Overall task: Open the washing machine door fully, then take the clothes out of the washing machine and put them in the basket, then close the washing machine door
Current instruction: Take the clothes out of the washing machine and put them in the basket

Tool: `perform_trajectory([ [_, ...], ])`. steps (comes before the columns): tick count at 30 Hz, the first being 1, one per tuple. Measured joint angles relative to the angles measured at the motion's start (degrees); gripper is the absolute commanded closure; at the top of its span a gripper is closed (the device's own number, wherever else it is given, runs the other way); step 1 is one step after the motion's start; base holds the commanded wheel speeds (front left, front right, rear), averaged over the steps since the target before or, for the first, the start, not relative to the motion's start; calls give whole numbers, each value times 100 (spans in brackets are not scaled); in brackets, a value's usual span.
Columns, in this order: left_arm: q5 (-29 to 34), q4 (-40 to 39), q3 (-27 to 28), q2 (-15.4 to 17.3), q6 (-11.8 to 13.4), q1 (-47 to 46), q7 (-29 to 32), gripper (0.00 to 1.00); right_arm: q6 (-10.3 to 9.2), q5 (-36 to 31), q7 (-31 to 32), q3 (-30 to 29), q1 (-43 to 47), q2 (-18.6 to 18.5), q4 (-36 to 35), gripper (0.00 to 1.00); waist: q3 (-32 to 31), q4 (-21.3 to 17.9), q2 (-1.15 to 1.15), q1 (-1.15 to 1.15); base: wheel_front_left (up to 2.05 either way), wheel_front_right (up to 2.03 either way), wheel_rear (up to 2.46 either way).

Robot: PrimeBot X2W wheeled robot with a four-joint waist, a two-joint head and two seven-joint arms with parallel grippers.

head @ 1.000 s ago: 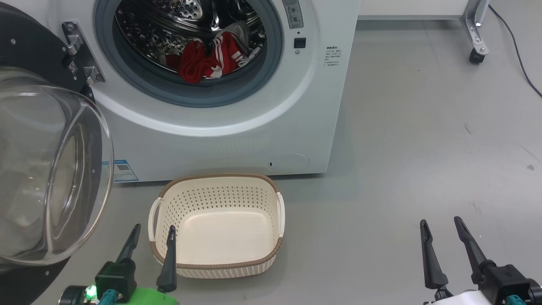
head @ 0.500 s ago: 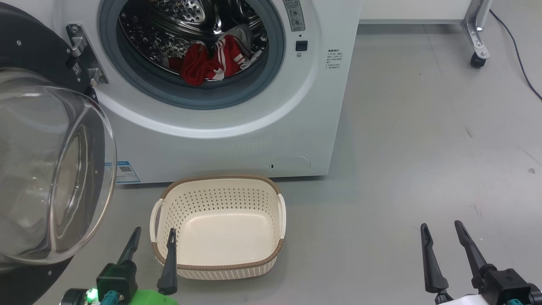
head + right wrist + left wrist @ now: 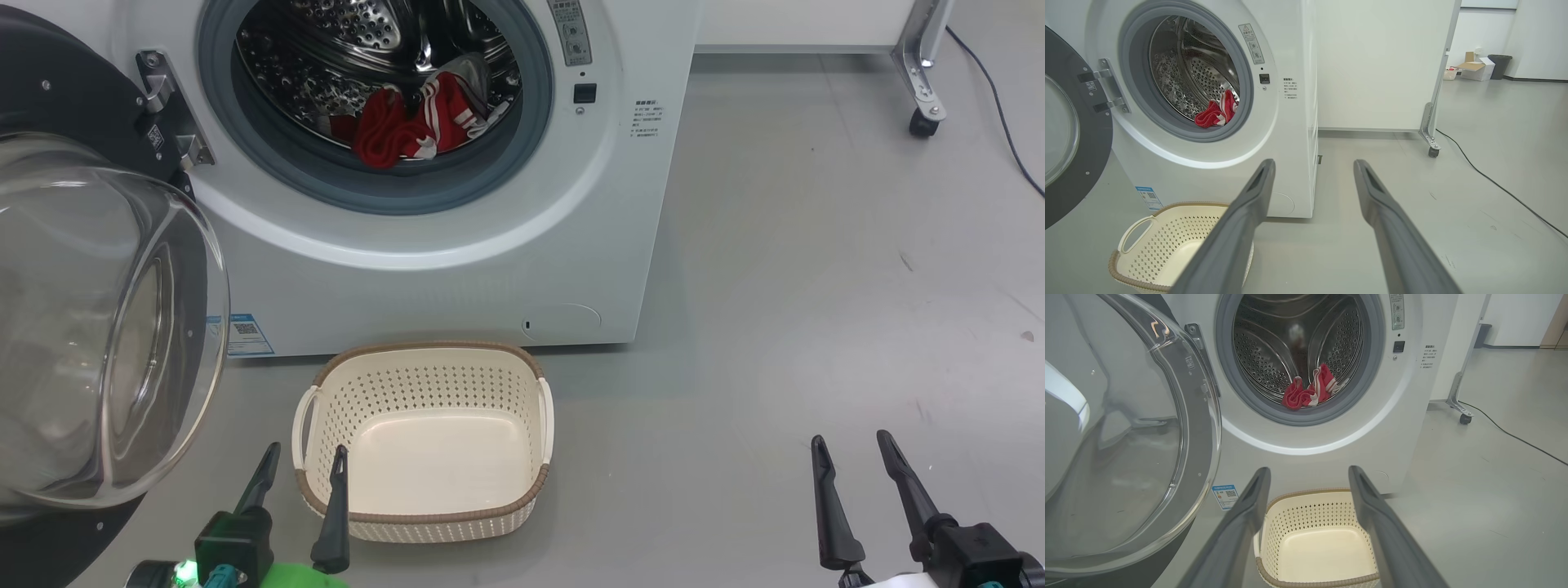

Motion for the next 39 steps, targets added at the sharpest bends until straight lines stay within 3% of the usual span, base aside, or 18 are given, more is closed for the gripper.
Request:
perform_trajectory([
  [15,10,-25,-9,-9,51,4,-1,0,-36,27,0,20,38,1,10,0,-66,10,0,0,40,-50,10],
  [39,11,-47,-138,-27,47,24,19,0,-36,42,0,87,49,3,10,0,-132,-13,0,0,99,-99,0],
])
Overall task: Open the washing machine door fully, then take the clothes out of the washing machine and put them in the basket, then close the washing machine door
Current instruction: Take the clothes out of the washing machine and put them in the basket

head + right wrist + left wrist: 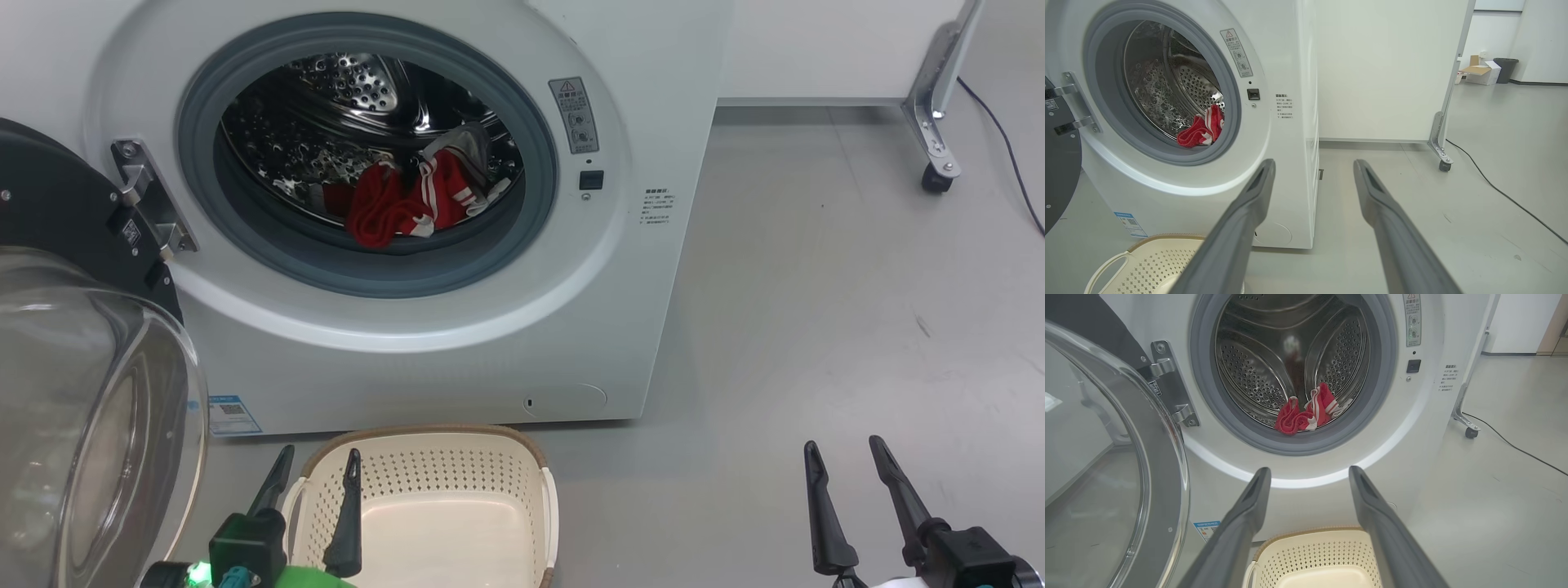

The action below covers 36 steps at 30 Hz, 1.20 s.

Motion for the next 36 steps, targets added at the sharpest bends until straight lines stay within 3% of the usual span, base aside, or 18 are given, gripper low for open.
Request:
perform_trajectory([
  [36,9,-4,-36,-1,3,26,56,0,-45,19,0,69,22,0,0,0,21,43,0,0,19,-19,0],
])
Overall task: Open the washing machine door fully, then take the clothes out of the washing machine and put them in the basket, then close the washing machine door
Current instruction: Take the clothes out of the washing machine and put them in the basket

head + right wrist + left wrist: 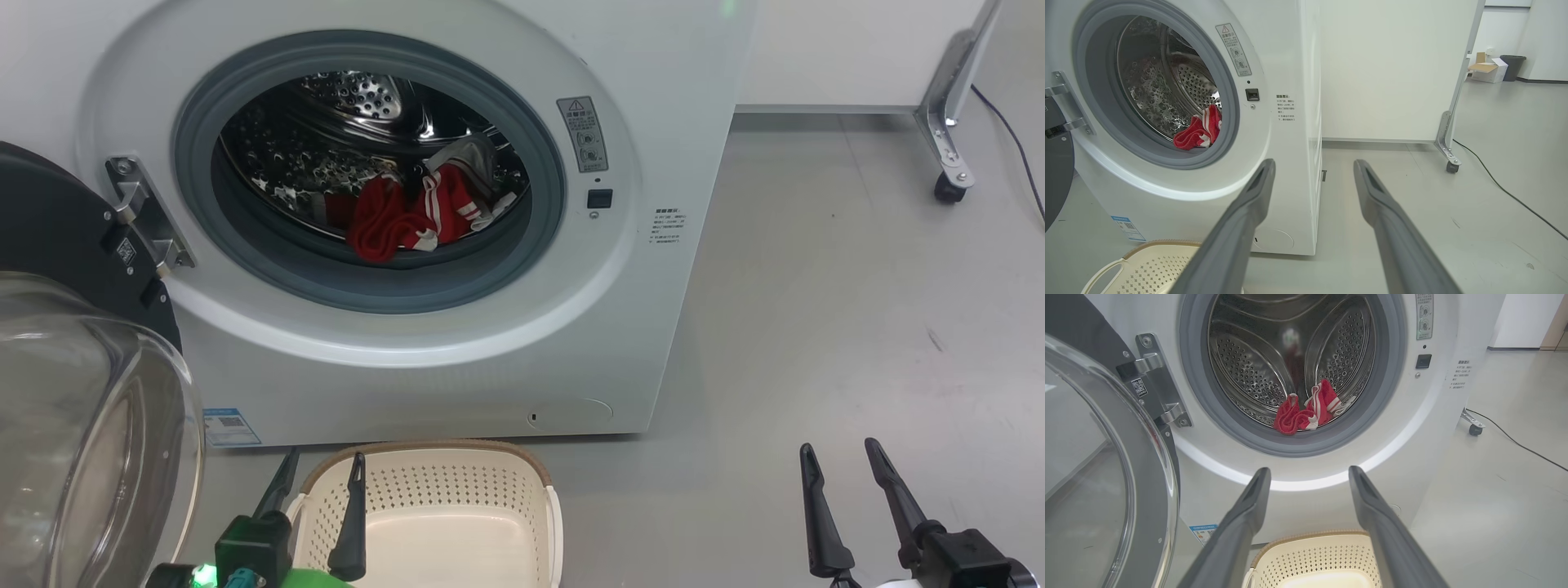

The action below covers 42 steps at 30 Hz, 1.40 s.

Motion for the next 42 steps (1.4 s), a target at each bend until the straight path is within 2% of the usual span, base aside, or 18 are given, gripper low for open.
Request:
perform_trajectory([
  [11,-43,172,-92,-10,-67,-408,155,0,54,-25,0,152,-36,-2,-92,0,377,-20,0,0,0,0,0],
  [16,-264,505,-109,-34,-215,-839,549,0,97,-79,0,243,-122,-2,-170,0,648,-88,0,0,0,0,0],
  [24,-561,1114,-130,-41,-474,-1847,1540,0,96,-109,0,291,-405,-4,-282,0,1209,-254,0,0,0,0,0],
  [37,-969,1346,301,401,-823,-3912,2859,0,86,80,0,613,-1015,-14,-443,0,2224,-673,0,1,0,0,0],
  [42,-1141,1351,467,561,-900,-4526,3154,0,59,220,0,722,-1244,-26,-446,0,2540,-822,0,1,0,0,0],
])
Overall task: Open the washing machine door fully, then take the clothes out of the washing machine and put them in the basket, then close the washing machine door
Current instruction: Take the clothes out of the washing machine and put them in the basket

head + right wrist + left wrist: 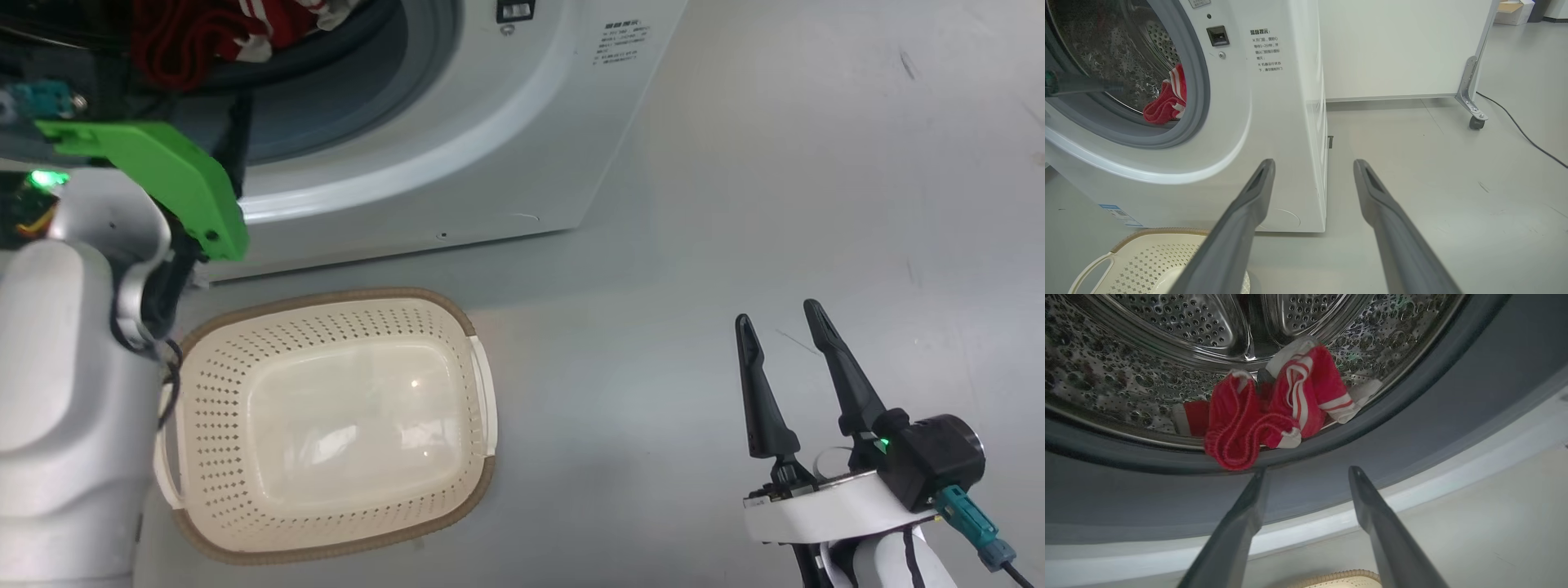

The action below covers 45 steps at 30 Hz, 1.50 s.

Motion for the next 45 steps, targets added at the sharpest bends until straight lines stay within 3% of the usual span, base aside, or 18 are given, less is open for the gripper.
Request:
perform_trajectory([
  [13,-208,146,354,522,-146,-1450,594,0,-116,358,0,322,-548,-8,22,0,757,-606,0,0,0,0,0],
  [22,-238,379,517,810,-176,-2006,594,0,-175,528,0,521,-810,-8,86,0,1132,-971,0,0,0,0,0],
  [38,-299,1189,579,873,-221,-2131,536,2,-277,587,0,662,-973,-7,233,0,1392,-1258,0,0,0,0,0],
  [40,-298,1244,578,873,-221,-2131,485,63,-296,587,0,662,-993,-7,240,0,1396,-1266,0,0,0,0,0],
  [41,-298,1277,569,872,-221,-2131,477,100,-301,587,0,657,-1006,-7,243,0,1396,-1268,0,0,0,0,0],
  [45,-288,1373,545,878,-222,-2131,356,100,-324,587,0,657,-1022,-7,257,0,1387,-1260,0,0,0,0,0],
])
